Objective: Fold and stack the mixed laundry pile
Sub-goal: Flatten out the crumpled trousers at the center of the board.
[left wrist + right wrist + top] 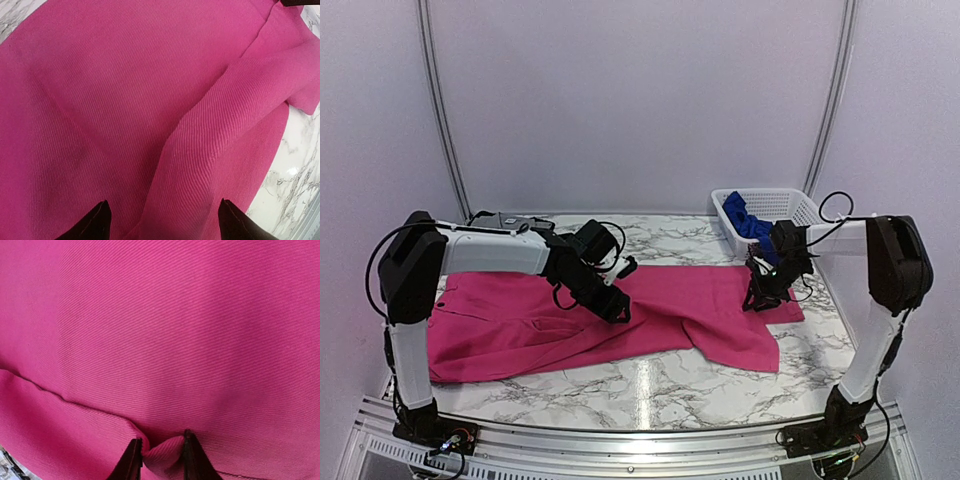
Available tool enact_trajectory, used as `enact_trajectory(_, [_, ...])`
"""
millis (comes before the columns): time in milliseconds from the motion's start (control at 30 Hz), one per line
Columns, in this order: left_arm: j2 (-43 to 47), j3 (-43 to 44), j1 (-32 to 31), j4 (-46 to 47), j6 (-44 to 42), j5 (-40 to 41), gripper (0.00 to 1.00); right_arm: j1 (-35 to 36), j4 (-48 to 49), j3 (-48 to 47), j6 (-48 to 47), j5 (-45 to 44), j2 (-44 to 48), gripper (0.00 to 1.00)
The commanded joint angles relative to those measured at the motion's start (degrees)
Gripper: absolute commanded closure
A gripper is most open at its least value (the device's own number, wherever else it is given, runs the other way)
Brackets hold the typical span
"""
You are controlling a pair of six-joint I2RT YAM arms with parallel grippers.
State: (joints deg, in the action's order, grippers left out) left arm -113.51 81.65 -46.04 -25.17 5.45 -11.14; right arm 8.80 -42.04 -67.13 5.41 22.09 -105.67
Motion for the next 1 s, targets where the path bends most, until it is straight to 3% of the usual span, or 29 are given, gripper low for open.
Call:
enact_trajectory(0, [-1.7,0.8,-0.1,-1.5,-1.0,-1.9,0.3,0.6,-2.3,-0.5,-1.6,1.5,-0.5,0.85])
enact_trajectory(67, [-1.5,0.9,-0.1,-1.5,-1.1,-2.3,0.42,0.6,-2.6,-1.6,-1.6,1.4,0.0,1.0])
enact_trajectory(233, [1.0,1.5,0.0,-1.6,-1.8,-2.5,0.73,0.5,-3.7,-9.8,-1.1,1.4,2.4,1.0])
enact_trajectory(333, [3.7,1.9,0.3,-1.8,-2.3,-1.7,0.98,0.0,-4.5,-17.5,-0.4,0.3,3.5,1.0])
enact_trajectory(467, [9.1,-0.1,0.0,-1.7,-3.1,-2.6,1.0,-2.2,-5.0,-24.7,0.1,-0.4,7.8,1.0])
enact_trajectory(567, [13.6,-3.8,-2.3,-1.1,-3.9,-2.7,1.0,-4.9,-3.5,-21.9,1.6,1.1,13.9,1.0])
enact_trajectory(700, [16.7,-8.9,-9.8,-0.9,-6.0,1.3,1.0,-6.9,-0.5,-9.7,5.5,3.0,25.3,1.0])
enact_trajectory(867, [13.1,-14.5,-20.6,-0.1,-7.0,7.4,1.0,-7.0,-1.3,12.2,17.1,1.9,41.7,1.0])
enact_trajectory(967, [9.5,-15.7,-26.5,0.9,-6.9,13.1,0.99,-7.2,-5.4,18.2,22.6,-1.2,50.2,0.51])
